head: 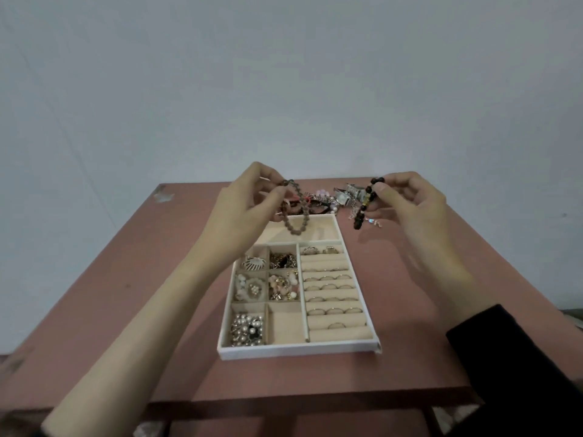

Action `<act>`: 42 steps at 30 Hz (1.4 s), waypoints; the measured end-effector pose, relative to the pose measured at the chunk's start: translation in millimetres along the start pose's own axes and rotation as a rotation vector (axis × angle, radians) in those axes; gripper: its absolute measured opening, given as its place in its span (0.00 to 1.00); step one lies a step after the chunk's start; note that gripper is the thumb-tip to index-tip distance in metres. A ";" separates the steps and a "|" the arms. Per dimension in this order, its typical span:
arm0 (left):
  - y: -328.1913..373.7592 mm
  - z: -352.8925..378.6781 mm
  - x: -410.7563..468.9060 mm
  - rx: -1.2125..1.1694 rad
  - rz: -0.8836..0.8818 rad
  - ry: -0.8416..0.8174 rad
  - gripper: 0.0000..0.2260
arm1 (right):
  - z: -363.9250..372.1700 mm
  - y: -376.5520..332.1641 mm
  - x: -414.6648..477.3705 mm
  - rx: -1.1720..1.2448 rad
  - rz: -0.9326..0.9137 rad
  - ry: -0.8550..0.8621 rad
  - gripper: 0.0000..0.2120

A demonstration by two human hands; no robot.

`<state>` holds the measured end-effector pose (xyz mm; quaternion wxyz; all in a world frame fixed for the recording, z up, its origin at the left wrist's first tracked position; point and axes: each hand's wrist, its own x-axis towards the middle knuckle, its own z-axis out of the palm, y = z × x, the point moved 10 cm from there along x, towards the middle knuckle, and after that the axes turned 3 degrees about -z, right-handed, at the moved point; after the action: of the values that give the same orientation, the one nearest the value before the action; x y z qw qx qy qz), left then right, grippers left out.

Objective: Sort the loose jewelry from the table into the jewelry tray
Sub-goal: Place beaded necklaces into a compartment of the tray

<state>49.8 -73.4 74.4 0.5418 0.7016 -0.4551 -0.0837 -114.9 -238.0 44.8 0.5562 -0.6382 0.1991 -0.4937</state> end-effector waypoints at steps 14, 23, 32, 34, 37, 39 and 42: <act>-53.8 -43.7 -40.4 -0.544 -0.125 0.088 0.03 | 125.6 -9.6 -71.1 0.186 0.291 -0.558 0.05; -77.4 -41.4 -41.8 -0.753 -0.184 0.135 0.03 | 145.0 -11.3 -87.8 0.194 0.314 -0.660 0.05; -78.7 -39.8 -42.0 -0.793 -0.192 0.112 0.04 | 144.8 -13.5 -101.5 0.150 0.316 -0.740 0.07; -78.8 -40.0 -41.9 -0.796 -0.199 0.109 0.05 | 143.3 -17.9 -99.1 0.091 0.265 -0.742 0.06; -79.5 -40.3 -41.6 -0.803 -0.207 0.110 0.05 | 139.5 -22.0 -90.4 -0.005 0.210 -0.701 0.03; -81.3 -40.4 -41.3 -0.799 -0.218 0.113 0.04 | 136.0 -23.9 -80.6 -0.065 0.178 -0.651 0.03; -83.3 -41.5 -40.9 -0.798 -0.228 0.121 0.04 | 132.7 -26.4 -63.8 -0.142 0.118 -0.562 0.03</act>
<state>97.4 -15.2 5.9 0.7841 0.4863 -0.2738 -0.2715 -37.3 -110.6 56.7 0.5710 -0.7746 0.1083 -0.2494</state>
